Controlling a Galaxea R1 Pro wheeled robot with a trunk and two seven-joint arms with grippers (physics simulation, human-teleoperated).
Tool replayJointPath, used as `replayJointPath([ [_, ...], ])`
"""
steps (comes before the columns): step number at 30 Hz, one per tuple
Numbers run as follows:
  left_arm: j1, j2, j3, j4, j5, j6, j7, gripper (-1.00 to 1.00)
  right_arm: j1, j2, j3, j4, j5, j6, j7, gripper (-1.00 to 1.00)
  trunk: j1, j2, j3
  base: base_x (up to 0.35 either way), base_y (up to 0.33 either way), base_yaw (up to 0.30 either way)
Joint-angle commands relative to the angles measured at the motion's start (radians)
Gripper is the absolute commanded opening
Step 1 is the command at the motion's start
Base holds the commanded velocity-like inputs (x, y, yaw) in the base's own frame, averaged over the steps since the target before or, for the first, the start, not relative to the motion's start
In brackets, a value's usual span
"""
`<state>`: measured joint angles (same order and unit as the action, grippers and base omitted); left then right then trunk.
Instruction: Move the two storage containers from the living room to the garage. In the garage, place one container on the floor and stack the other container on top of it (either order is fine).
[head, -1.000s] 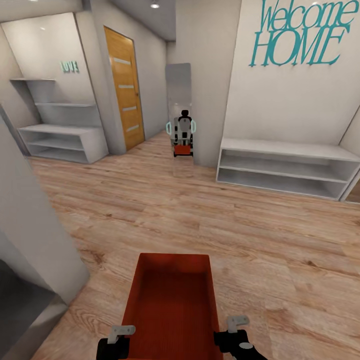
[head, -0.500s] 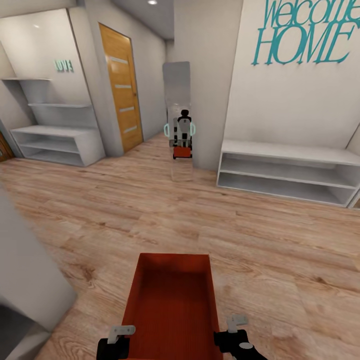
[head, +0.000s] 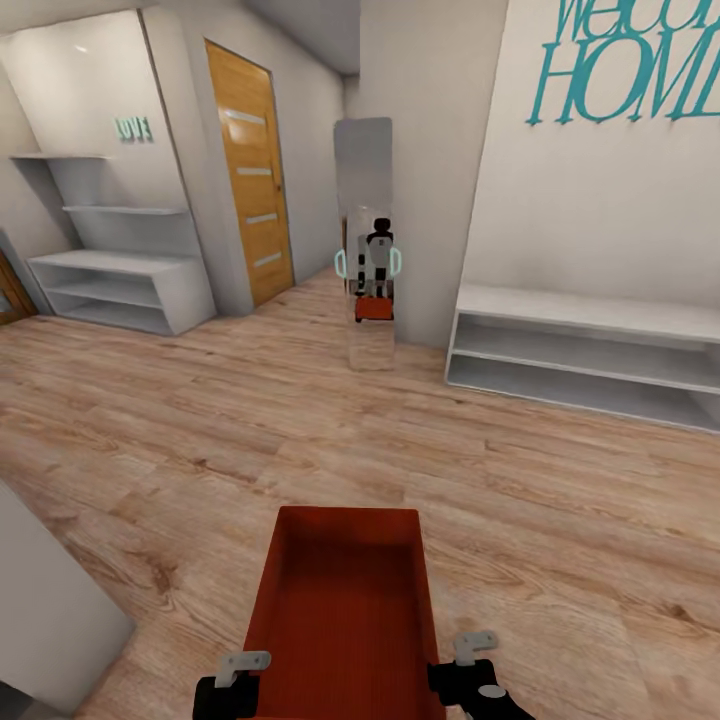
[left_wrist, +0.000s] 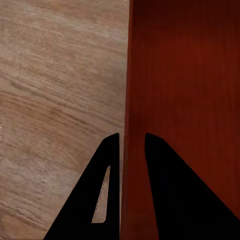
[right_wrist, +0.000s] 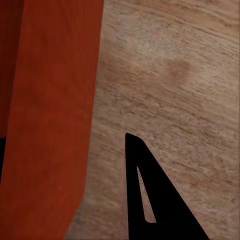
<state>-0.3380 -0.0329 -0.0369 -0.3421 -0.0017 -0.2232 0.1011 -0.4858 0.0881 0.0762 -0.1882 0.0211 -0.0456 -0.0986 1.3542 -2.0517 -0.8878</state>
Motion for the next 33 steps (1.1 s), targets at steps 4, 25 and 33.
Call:
replayJointPath([
  [4,-0.001,0.001,0.008,0.000,0.000,-0.004,0.016,-1.00,-0.001,-0.001,0.005,0.001,0.004,-0.002,-0.010,-1.00,0.000,0.000,-0.003,0.344,-0.074,0.137],
  [25,-0.001,0.001,0.008,0.000,0.000,-0.004,0.016,-1.00,-0.001,-0.001,0.005,0.001,0.004,-0.002,-0.010,-1.00,0.000,0.000,-0.012,0.344,-0.076,0.077],
  [33,-0.001,0.001,0.008,0.000,0.000,-0.004,0.016,-1.00,-0.001,-0.001,0.005,0.001,0.004,-0.002,-0.010,-1.00,0.000,0.000,-0.015,0.344,-0.078,0.215],
])
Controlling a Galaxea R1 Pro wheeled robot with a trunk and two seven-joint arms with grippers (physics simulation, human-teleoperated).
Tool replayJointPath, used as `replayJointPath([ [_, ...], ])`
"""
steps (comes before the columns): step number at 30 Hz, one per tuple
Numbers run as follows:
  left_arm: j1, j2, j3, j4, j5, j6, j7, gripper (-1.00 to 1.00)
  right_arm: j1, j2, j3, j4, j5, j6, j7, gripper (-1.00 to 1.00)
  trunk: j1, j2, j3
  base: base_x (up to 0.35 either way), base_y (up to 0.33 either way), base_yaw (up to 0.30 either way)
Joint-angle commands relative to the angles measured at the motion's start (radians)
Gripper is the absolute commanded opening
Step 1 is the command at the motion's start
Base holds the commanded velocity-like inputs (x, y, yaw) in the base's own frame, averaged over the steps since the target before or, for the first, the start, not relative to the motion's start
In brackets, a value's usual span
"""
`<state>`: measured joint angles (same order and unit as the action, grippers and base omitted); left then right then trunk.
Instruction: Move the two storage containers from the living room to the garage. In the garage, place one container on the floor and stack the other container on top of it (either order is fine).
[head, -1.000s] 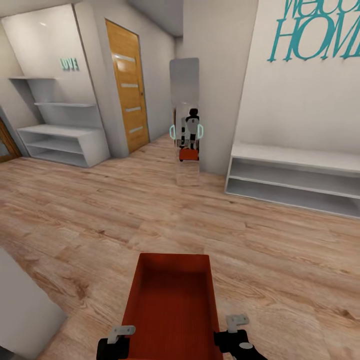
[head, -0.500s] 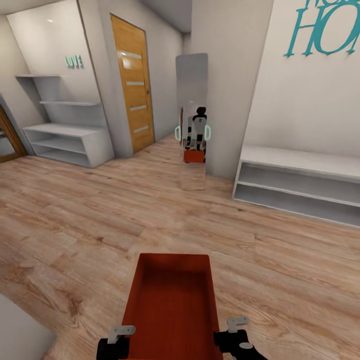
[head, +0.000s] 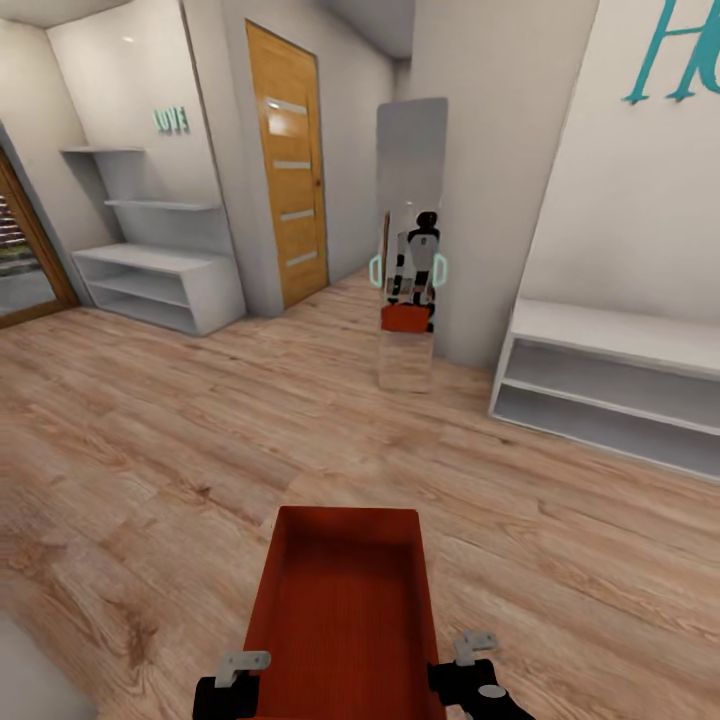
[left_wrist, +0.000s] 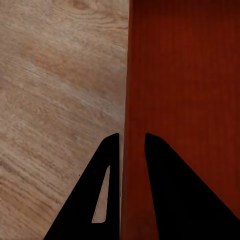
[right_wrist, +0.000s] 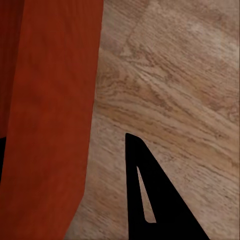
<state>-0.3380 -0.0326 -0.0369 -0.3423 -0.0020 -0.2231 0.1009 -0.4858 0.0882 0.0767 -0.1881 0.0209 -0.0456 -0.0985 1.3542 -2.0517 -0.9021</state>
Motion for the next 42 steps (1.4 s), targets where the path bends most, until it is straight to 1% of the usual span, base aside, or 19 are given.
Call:
replayJointPath([
  [1,-0.001,0.001,0.008,0.000,0.000,-0.004,0.016,-1.00,0.000,-0.001,0.005,0.001,0.004,-0.002,-0.010,-1.00,0.000,0.000,-0.001,0.344,-0.078,0.273],
  [5,-0.001,0.000,0.008,0.000,0.000,-0.004,0.016,-1.00,0.000,-0.001,0.005,0.001,0.004,-0.002,-0.010,-1.00,0.000,0.000,-0.004,0.330,-0.063,0.280],
  [9,-0.001,0.001,0.008,0.000,0.000,-0.004,0.016,-1.00,0.000,-0.001,0.005,0.001,0.005,-0.002,-0.010,-1.00,0.000,0.000,-0.006,0.141,-0.018,0.283],
  [30,-0.001,0.000,0.008,0.000,0.000,-0.004,0.016,-1.00,0.000,-0.001,0.005,0.001,0.004,-0.002,-0.010,-1.00,0.000,0.000,-0.019,0.012,-0.001,0.280],
  [34,-0.001,0.000,0.008,0.000,0.000,-0.004,0.016,-1.00,0.000,-0.001,0.005,0.001,0.004,-0.002,-0.010,-1.00,0.000,0.000,-0.019,0.213,-0.043,0.088],
  [42,-0.001,0.001,0.008,0.000,0.000,-0.004,0.016,-1.00,0.000,-0.001,0.005,0.001,0.005,-0.002,-0.010,-1.00,0.000,0.000,-0.020,0.322,-0.083,0.014],
])
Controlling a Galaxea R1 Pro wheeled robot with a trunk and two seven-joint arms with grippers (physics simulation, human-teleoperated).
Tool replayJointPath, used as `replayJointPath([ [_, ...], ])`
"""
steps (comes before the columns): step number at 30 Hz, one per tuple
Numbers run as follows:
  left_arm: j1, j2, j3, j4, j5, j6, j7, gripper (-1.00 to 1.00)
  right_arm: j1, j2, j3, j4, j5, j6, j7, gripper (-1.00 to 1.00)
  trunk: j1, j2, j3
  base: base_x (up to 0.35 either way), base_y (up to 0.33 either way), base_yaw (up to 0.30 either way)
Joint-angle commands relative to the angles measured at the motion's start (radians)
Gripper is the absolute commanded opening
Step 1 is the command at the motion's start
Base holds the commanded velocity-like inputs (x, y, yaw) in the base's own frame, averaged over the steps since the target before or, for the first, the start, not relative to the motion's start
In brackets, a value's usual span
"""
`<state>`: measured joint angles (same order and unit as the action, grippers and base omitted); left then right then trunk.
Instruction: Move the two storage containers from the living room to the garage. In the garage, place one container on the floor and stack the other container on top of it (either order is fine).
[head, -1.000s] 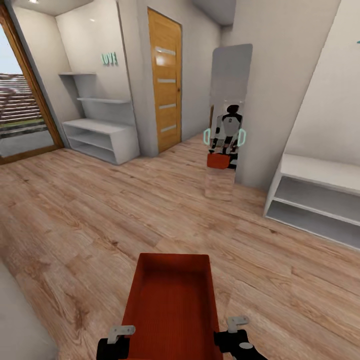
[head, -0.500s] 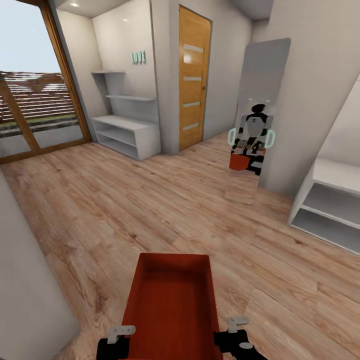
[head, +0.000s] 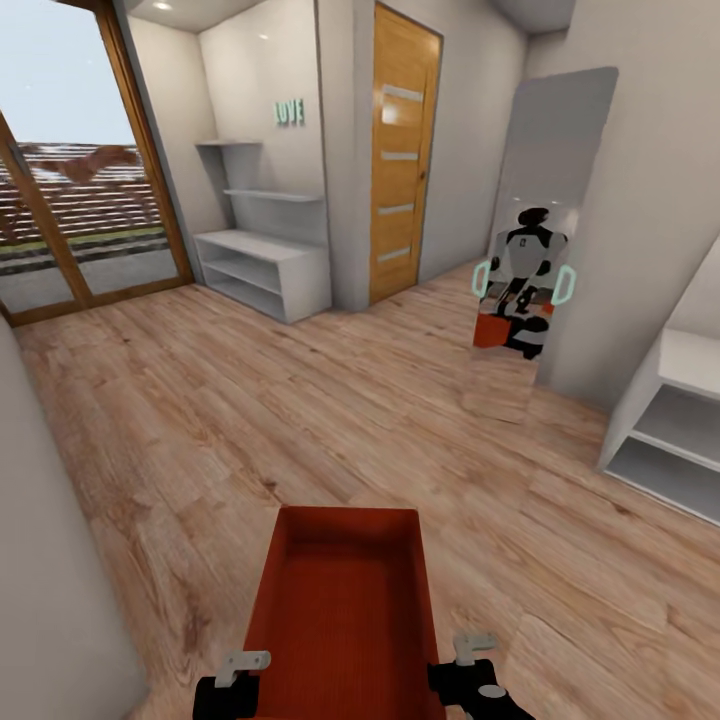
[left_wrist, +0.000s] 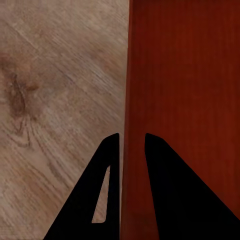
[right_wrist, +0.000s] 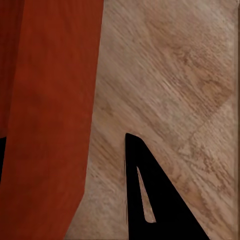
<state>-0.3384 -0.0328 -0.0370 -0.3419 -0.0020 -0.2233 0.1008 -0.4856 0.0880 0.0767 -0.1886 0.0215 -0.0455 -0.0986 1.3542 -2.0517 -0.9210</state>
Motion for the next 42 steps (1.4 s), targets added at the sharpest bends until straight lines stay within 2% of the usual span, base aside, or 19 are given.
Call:
replayJointPath([
  [1,-0.001,0.001,0.008,0.000,0.000,-0.004,0.016,-1.00,-0.001,-0.001,0.005,0.001,0.004,-0.002,-0.010,-1.00,0.000,0.000,-0.001,0.339,-0.089,0.003],
  [27,-0.001,0.002,0.008,0.000,0.000,-0.004,0.016,-1.00,-0.001,-0.001,0.005,0.001,0.004,-0.002,-0.010,-1.00,0.000,0.000,-0.001,0.343,-0.060,0.002],
  [42,-0.001,0.002,0.008,0.000,0.000,-0.004,0.016,-1.00,-0.001,-0.001,0.005,0.001,0.004,-0.002,-0.010,-1.00,0.000,0.000,-0.009,0.346,0.000,0.114],
])
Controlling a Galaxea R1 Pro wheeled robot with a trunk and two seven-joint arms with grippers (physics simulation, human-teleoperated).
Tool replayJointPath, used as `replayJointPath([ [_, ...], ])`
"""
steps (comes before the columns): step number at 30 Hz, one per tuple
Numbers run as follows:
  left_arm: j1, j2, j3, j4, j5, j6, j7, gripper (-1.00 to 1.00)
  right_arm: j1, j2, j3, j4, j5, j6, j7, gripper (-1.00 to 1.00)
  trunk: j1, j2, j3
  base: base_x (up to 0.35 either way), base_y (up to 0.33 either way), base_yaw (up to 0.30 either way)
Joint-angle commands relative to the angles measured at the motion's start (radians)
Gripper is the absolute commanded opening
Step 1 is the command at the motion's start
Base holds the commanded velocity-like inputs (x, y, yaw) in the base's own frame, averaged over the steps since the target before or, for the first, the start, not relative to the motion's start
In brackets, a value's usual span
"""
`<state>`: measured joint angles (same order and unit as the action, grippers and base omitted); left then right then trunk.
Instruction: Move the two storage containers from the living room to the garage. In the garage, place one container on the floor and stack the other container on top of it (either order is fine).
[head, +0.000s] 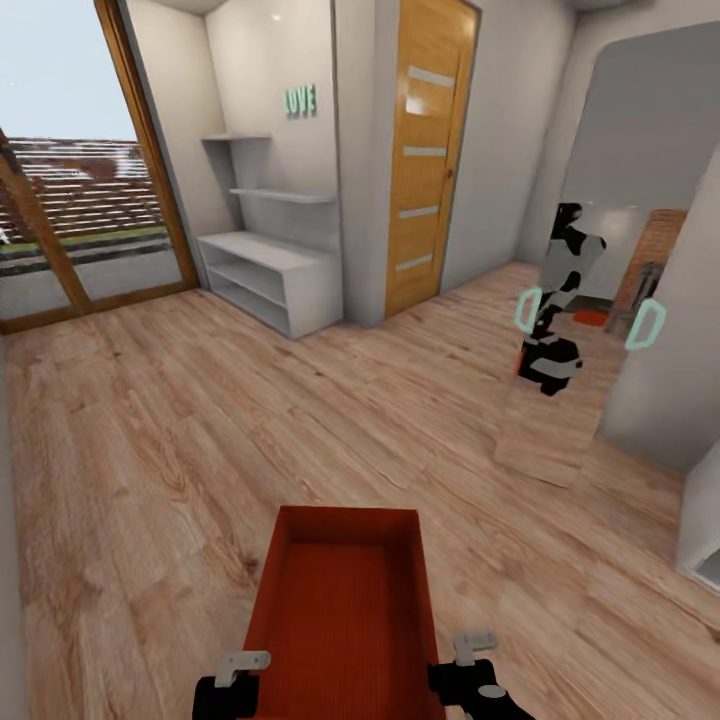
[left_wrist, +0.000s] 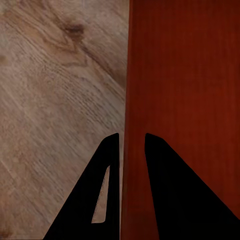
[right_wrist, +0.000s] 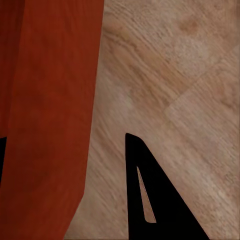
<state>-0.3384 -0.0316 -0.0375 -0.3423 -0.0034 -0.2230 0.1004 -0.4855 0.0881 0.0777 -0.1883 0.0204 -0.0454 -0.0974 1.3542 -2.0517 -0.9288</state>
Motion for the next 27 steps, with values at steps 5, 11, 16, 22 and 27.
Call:
replayJointPath([
  [5,-0.001,0.001,0.008,0.000,0.002,-0.004,0.016,-1.00,-0.001,-0.001,0.004,0.001,0.005,-0.002,-0.012,-1.00,0.000,0.000,-0.001,0.346,0.000,0.089],
  [11,-0.001,0.001,0.008,0.000,0.002,-0.004,0.016,-1.00,-0.001,-0.001,0.004,0.001,0.005,-0.002,-0.012,-1.00,0.000,0.000,-0.002,0.346,0.000,0.029],
  [16,-0.001,0.001,0.008,0.000,0.002,-0.004,0.016,-1.00,-0.001,-0.001,0.004,0.001,0.005,-0.002,-0.012,-1.00,0.000,0.000,-0.002,0.346,0.000,0.003],
  [22,-0.001,0.001,0.008,0.000,0.002,-0.004,0.016,-1.00,-0.001,-0.001,0.004,0.001,0.005,-0.002,-0.012,-1.00,0.000,0.000,-0.002,0.346,0.000,0.000],
  [27,-0.001,0.001,0.008,0.000,0.002,-0.004,0.016,-1.00,-0.001,-0.001,0.004,0.001,0.005,-0.002,-0.012,-1.00,0.000,0.000,-0.002,0.346,0.000,0.000],
])
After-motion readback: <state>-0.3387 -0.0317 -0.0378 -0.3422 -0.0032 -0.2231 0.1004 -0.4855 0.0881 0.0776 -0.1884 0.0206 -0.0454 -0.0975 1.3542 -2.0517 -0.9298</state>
